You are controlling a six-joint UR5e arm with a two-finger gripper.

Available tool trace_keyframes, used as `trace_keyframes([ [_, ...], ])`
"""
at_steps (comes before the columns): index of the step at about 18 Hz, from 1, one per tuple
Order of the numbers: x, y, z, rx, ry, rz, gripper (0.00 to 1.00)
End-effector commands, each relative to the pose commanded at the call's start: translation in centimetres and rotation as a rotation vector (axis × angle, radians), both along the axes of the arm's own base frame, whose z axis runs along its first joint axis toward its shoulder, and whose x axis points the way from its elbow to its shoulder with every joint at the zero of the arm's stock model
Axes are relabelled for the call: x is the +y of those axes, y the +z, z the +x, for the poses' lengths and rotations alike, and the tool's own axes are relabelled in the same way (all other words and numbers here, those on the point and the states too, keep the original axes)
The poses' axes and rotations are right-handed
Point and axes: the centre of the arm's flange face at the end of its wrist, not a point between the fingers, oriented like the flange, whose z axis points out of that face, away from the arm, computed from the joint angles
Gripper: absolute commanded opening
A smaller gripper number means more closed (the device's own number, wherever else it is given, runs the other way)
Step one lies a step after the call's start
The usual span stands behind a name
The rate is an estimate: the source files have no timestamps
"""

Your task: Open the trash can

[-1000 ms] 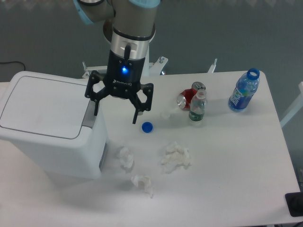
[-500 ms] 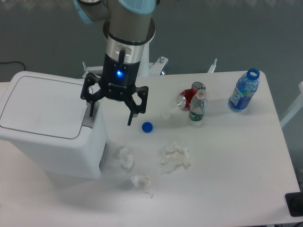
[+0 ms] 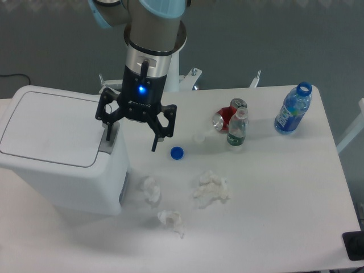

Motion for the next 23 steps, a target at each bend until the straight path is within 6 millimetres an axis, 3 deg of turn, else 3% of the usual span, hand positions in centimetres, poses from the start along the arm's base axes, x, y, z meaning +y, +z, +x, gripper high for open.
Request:
trace_keyframes([
  [19,0.5,-1.0,-0.7,0.004,-0.013,-0.009,1.00],
  [21,0.5,-0.8,-0.7,0.005,-0.012,-0.006,1.00],
  [23,0.2,0.7,-1.6,0.024,0.007,0.016,1.00],
])
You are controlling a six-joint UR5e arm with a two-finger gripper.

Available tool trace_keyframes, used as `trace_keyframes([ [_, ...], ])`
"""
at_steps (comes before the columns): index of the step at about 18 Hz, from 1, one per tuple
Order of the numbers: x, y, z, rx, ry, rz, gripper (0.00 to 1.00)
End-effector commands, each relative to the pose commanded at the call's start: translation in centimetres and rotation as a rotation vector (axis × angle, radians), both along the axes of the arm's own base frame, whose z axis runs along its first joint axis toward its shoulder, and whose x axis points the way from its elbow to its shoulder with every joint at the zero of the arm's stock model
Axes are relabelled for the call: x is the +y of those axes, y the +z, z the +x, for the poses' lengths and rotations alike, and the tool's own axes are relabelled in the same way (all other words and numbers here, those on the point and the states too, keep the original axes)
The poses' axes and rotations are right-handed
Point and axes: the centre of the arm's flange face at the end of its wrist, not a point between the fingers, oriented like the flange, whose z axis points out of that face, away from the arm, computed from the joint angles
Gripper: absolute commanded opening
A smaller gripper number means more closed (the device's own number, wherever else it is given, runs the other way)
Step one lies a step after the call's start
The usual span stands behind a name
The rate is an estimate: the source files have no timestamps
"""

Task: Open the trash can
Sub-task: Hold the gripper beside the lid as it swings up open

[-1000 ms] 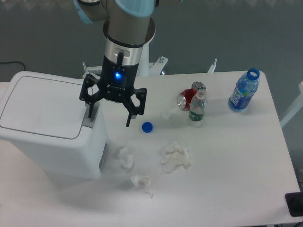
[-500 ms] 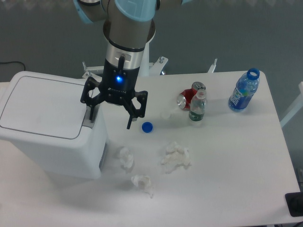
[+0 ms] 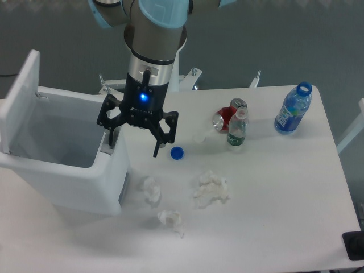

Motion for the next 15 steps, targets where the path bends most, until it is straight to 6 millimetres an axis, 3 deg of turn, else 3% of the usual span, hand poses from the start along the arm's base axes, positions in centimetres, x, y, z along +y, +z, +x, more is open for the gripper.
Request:
trace_keyframes([
  [3,-1.4,1.7,-1.7,0.034,0.025,0.021,1.00],
  [6,-2.3,1.7,-3.1,0.103,-0.044,0.012,1.00],
  [15,-3.9,-0.2,-6.2,0.345,-0.212,-0.199,1.00],
])
